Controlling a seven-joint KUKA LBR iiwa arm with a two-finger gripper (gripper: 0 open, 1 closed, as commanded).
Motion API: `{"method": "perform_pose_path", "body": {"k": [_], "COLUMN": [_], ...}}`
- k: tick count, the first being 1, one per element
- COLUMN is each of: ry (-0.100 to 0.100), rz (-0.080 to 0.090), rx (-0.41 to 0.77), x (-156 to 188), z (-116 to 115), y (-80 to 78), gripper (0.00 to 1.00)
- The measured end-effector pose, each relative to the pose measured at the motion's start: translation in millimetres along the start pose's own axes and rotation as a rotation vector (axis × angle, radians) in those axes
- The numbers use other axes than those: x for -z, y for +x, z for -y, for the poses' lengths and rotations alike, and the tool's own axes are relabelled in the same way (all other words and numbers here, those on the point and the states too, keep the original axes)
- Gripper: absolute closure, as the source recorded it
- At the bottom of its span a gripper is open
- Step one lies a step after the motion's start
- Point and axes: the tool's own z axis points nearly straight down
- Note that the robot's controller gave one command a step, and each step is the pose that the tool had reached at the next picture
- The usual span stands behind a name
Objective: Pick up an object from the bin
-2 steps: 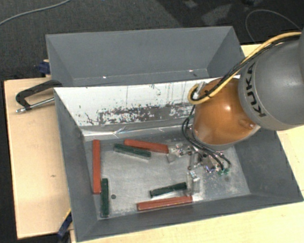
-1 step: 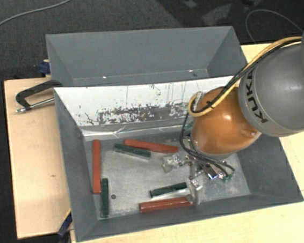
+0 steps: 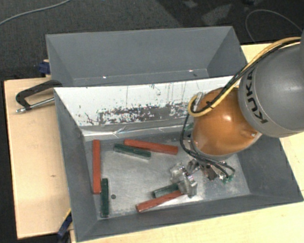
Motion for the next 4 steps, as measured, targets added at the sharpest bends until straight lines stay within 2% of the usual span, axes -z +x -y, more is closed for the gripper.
{"method": "perform_pose_path", "body": {"k": [1,2,3,4], "ry": [0.005,0.001,-0.003,-0.001], "rz": [0.014,0.005,-0.005,-0.001], "rx": [-0.120,-0.120,0.097,-0.149], "x": [183,179,22,0], "z": [10,9,-20,-40], "y": [2.5,3.8,-7.6,-21.8], "gripper": [1.00,0.00,0.00,0.00]}}
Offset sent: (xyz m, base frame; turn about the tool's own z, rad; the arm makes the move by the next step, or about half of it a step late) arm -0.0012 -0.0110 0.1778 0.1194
